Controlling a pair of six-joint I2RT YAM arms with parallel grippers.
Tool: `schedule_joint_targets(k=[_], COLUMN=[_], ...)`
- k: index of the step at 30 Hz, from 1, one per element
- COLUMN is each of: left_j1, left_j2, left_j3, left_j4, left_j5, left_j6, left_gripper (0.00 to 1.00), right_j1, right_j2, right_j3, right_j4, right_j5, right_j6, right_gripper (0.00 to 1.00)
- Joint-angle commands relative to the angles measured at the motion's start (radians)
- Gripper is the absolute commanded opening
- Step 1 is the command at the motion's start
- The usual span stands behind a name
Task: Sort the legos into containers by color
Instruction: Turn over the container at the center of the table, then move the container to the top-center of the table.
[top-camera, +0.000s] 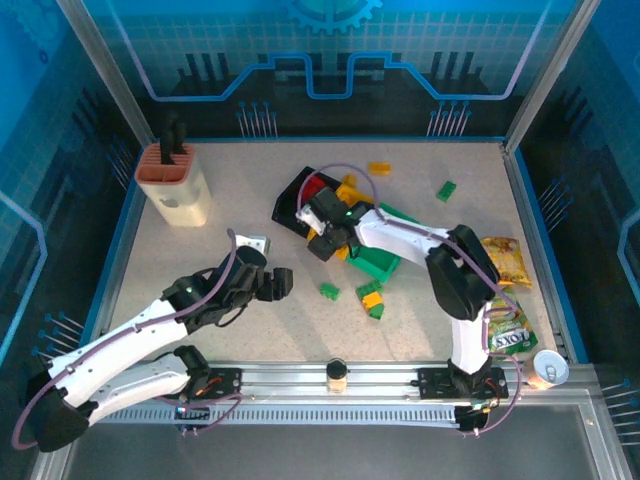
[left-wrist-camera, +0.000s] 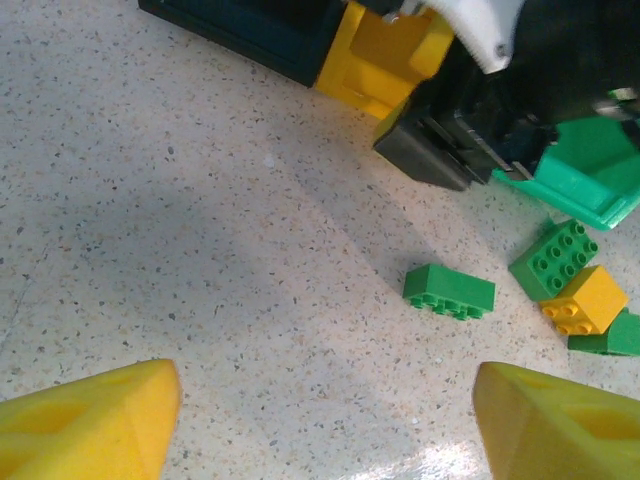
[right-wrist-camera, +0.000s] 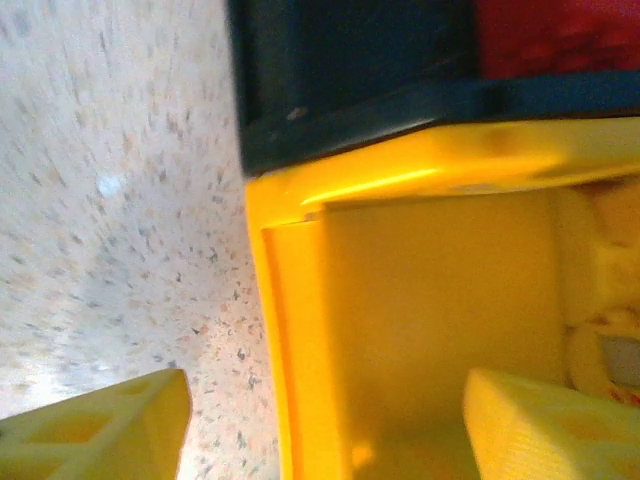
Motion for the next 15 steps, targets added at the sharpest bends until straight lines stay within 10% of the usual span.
schedule_joint_targets(k=[1, 15], left_j1=[0.029, 0.17], left_j2=[0.033, 0.318], left_j3=[0.06, 0.245], left_j4=[0.03, 0.131], left_j5=[-0.011, 0.147], left_j6=[0.029, 0.087], left_gripper=[0.83, 0.82], right_j1=[-0.048, -0.429], right_j2=[-0.157, -0.509], right_j3=[0.052, -0.455], right_j4=[-0.069, -0.082], right_j5=[-0.035, 0.033], right_j6=[0.128, 0.675], right_gripper=[0.78, 0.69])
